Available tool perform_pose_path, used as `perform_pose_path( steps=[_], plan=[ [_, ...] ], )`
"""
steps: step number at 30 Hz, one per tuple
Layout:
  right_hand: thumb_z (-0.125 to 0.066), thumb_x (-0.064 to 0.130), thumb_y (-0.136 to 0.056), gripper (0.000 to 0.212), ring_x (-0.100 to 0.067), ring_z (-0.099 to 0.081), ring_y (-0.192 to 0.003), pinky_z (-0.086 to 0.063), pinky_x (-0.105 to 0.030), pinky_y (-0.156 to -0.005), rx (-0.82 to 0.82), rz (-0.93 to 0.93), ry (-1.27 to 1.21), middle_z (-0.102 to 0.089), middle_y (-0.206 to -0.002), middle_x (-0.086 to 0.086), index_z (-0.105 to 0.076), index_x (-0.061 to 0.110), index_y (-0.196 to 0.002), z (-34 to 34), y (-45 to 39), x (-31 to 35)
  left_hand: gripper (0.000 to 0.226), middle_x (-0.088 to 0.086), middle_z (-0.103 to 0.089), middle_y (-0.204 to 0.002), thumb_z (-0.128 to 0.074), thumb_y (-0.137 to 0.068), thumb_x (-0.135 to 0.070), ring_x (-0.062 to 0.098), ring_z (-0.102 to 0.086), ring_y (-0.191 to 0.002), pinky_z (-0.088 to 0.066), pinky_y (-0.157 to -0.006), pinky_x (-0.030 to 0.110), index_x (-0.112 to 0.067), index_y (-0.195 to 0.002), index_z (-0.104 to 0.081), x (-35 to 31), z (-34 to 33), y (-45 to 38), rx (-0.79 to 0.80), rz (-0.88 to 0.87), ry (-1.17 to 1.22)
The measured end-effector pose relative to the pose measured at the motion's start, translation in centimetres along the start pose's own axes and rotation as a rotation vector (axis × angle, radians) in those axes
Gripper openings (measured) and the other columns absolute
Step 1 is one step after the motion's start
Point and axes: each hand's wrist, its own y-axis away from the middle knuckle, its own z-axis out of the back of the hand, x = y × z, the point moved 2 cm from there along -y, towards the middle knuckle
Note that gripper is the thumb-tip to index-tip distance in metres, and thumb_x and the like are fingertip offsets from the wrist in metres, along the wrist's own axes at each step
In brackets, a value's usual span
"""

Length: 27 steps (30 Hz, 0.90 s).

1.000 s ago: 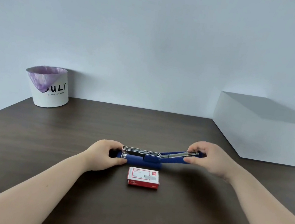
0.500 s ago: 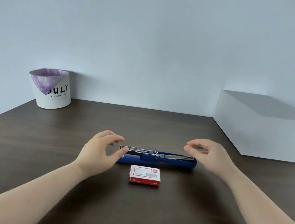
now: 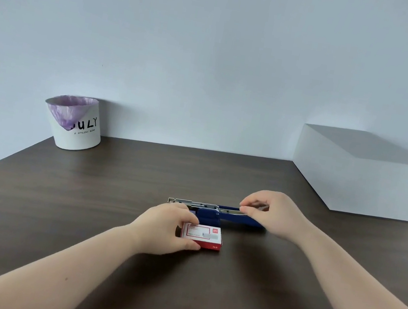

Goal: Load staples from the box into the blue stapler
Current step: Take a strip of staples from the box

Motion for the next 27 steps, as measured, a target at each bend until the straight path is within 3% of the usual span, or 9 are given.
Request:
perform_pose_path(
  steps=[2,6,8,13,17,21,27],
  plan=[
    [-0.065,0.023,-0.085,0.013,-0.011,-0.065,-0.088,-0.047,-0.02,-0.079,-0.006,-0.006,-0.024,-0.073,-0.093,0.004,-0.074,0.017,-0.092,0.1,0.3,0.2,0.047,-0.009,-0.063,-0.106,-0.071,-0.069,-0.05,0.008,-0.057,-0.095,-0.05,-0.088,0.029,-0.028,-0.11,-0.063,-0.2,0.4,0.2,-0.082,0.014,0.085],
    [-0.058,0.029,-0.09,0.019,-0.006,-0.063,-0.066,-0.051,-0.024,-0.062,0.065,-0.054,-0.234,-0.075,-0.085,-0.002,-0.07,0.016,-0.096,-0.6,1.2,0.9,0.042,-0.01,-0.064,-0.101,-0.075,-0.07,-0.04,0.005,-0.058,-0.085,-0.045,-0.075,0.009,-0.026,-0.108,-0.064,-0.3,1.0,0.4,-0.236,0.038,0.225],
    [-0.055,0.034,-0.092,0.025,-0.008,-0.063,-0.065,-0.052,-0.026,-0.06,0.114,-0.071,-0.356,-0.075,-0.086,-0.007,-0.067,0.015,-0.102,-1.4,1.7,1.3,0.042,-0.01,-0.063,-0.101,-0.075,-0.07,-0.038,0.004,-0.057,-0.085,-0.042,-0.069,0.004,-0.027,-0.109,-0.063,-0.5,1.0,0.6,-0.258,0.055,0.262],
    [-0.054,0.032,-0.093,0.026,-0.012,-0.065,-0.072,-0.051,-0.027,-0.062,0.22,-0.115,-0.563,-0.073,-0.096,-0.013,-0.066,0.015,-0.108,-2.9,2.2,1.6,0.042,-0.007,-0.063,-0.101,-0.077,-0.069,-0.034,0.007,-0.057,-0.08,-0.043,-0.066,0.008,-0.026,-0.108,-0.063,-0.6,0.8,0.8,-0.265,0.063,0.309],
    [-0.056,0.019,-0.093,0.022,-0.01,-0.064,-0.067,-0.051,-0.021,-0.057,0.199,-0.141,-0.727,-0.071,-0.09,-0.012,-0.064,0.011,-0.111,-3.6,2.5,1.7,0.04,-0.006,-0.063,-0.097,-0.079,-0.067,-0.032,0.001,-0.052,-0.073,-0.044,-0.063,0.01,-0.028,-0.104,-0.065,-0.3,0.7,0.8,-0.281,0.085,0.377],
    [-0.056,0.011,-0.092,0.023,-0.012,-0.063,-0.067,-0.051,-0.021,-0.055,0.181,-0.197,-0.904,-0.07,-0.097,-0.015,-0.063,0.004,-0.113,-4.5,2.7,1.5,0.041,-0.004,-0.063,-0.097,-0.081,-0.065,-0.032,0.004,-0.052,-0.068,-0.046,-0.063,0.012,-0.026,-0.103,-0.066,-0.1,0.3,0.8,-0.262,0.092,0.396],
    [-0.05,0.002,-0.094,0.024,-0.014,-0.066,-0.072,-0.055,-0.023,-0.056,0.191,-0.216,-0.977,-0.073,-0.099,-0.012,-0.065,0.009,-0.111,-4.8,3.0,1.1,0.035,-0.002,-0.063,-0.097,-0.081,-0.066,-0.031,0.011,-0.059,-0.07,-0.053,-0.069,0.021,-0.032,-0.097,-0.065,0.2,0.2,0.8,-0.229,0.086,0.419]
  ],
)
